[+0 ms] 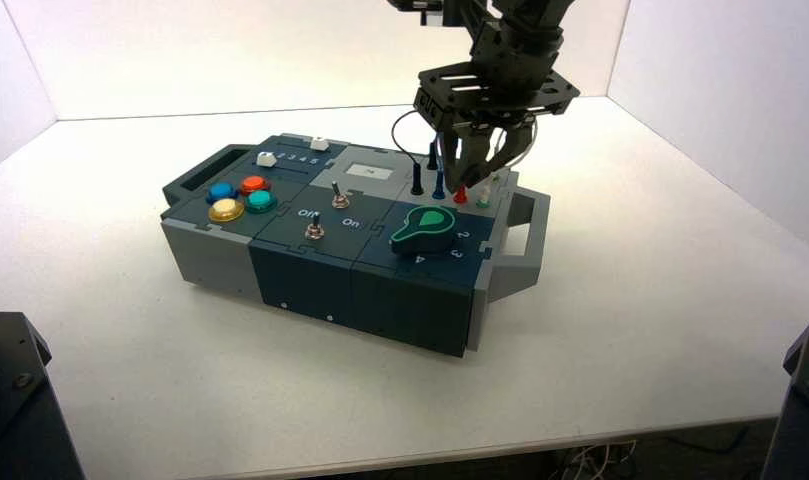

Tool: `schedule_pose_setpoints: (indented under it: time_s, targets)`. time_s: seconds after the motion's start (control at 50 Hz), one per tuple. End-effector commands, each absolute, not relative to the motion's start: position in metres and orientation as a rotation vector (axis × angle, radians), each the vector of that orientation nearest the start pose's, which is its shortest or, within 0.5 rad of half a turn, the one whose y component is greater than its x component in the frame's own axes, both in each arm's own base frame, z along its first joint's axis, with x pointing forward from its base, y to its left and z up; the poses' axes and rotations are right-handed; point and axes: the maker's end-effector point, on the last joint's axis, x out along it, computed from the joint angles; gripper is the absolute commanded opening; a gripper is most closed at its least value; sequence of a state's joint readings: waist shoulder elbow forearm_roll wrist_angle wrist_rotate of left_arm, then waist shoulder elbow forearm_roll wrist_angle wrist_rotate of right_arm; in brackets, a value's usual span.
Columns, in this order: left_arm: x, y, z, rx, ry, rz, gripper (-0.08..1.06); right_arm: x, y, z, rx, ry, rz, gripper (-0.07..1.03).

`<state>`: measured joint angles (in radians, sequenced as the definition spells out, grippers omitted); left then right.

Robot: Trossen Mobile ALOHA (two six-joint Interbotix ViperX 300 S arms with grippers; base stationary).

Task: Pull the red wire.

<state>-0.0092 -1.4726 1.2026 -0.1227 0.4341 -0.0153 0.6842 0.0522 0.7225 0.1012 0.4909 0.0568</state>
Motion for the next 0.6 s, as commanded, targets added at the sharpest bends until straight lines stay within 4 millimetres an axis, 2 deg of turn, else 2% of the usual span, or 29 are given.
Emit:
schedule_pose_setpoints:
  time_s: [0.02,0.12,0.22,0.6]
  targets:
    - [0.172,-0.009,0.274,-0.132,0.149,-0.041,-0.03,0.271,0.227,0.055,-0.259,1.228,0.534,0.2]
    - [0.172,-0.009,0.274,-0.132,0.15,-0.041,-0.03,0.27,0.227,0.053,-0.263,1.232,0.534,0.06]
    - [0.172,-0.009,0.274,-0.134,0.147,-0.042,-0.03,0.27,0.227,0.052,-0.263,1.234,0.534,-0.03]
    - [0.172,-0.009,0.275,-0.132,0.146,-0.041,-0.03,0.271,0.228,0.077,-0.247,1.192,0.545,-0.02]
